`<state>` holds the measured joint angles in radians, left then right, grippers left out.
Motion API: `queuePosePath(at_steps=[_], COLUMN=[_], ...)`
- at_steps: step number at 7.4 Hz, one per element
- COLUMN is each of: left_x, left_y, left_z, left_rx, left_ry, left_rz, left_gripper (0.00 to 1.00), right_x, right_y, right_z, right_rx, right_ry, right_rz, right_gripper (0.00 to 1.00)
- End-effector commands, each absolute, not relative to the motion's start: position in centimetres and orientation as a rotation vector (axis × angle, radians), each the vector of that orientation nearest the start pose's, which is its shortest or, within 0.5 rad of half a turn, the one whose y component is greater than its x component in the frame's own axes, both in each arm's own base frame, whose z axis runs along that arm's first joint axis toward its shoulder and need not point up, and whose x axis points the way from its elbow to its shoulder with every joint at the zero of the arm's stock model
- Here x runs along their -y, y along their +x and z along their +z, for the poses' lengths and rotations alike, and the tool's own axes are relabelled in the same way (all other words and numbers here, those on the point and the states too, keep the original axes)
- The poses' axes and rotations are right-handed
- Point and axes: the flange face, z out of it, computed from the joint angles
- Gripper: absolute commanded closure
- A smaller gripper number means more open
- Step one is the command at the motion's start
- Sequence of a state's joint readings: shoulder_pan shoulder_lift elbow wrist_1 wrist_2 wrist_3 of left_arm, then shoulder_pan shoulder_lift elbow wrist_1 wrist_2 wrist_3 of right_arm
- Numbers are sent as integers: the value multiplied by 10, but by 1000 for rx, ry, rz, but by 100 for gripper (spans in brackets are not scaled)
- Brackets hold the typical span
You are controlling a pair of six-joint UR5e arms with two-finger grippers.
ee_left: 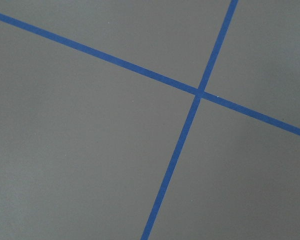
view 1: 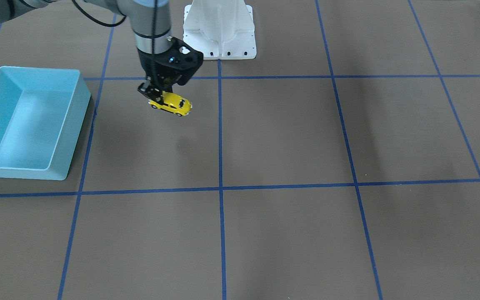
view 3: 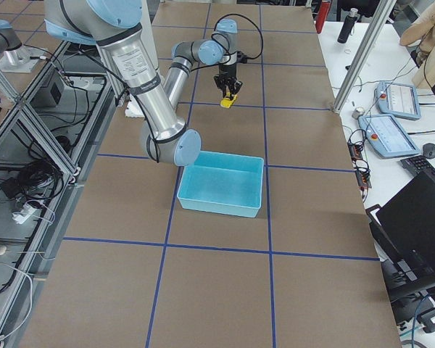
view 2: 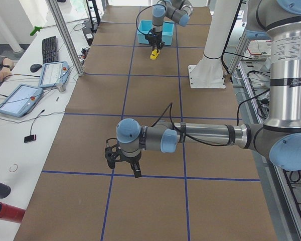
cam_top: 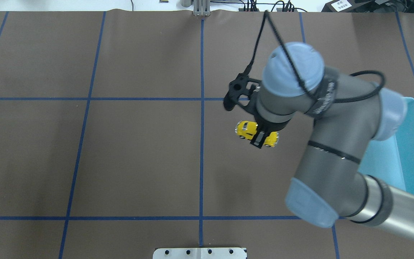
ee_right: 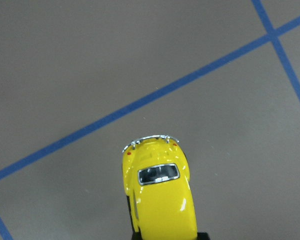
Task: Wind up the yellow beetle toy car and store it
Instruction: 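Lift the car with the right gripper and carry it over the light-blue bin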
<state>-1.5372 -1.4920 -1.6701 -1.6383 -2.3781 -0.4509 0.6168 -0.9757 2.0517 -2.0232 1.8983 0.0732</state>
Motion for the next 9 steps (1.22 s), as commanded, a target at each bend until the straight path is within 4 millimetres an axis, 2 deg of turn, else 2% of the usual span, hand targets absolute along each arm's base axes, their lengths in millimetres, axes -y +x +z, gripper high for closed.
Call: queuePosePath(at_steps=[1,3,4,5,6,7,8,9], left_x=[467,468,469,469,470,472,473,474], left_y=[-45,-43,-43,-42,-40,-40,-34,-29], left_z=[638,636,635,635,634,633,632,631], left_rx=[-807,-809,-809,-809,-811,-812,-812,-812], left_ry=[-114,-114,-115,-117,-117,-116,-120,-121], left_rz=[-358,-354,-361,-363,-359,-360,-348,-336], left_gripper=[0,0,0,0,0,0,0,0], right_x=[402,371,369,375,370,384,407,416], right_y=[-286,-226,-214,-192,-181,-192,-205,-215], right_z=[234,292,322,350,377,413,457,490], right_rx=[605,543,511,482,471,470,493,513], right_ry=[361,350,338,310,259,268,325,327], right_rz=[-936,-1076,-1169,-1213,-1222,-1232,-1227,-1227], right_gripper=[100,100,100,100,100,100,100,100])
